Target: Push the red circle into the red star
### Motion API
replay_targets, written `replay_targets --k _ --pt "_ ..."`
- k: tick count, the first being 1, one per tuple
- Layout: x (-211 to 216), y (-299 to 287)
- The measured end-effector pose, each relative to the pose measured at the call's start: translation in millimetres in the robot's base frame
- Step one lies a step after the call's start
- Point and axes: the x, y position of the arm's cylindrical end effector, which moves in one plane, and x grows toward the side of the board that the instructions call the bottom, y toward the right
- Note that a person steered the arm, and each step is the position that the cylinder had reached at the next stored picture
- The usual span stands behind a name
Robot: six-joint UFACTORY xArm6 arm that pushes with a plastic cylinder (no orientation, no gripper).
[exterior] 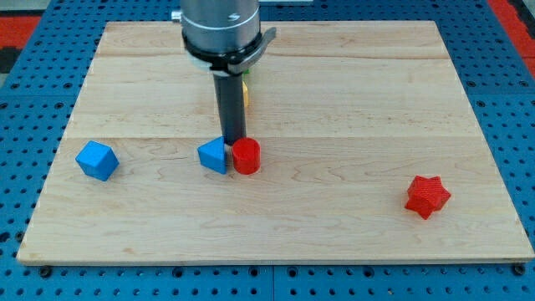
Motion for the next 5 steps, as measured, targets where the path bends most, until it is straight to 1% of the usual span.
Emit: replay_targets --k 1,2,3,4,5 --pt "25 31" --pt "37 -2" --pt "55 12" --pt "64 95" --pt "71 91"
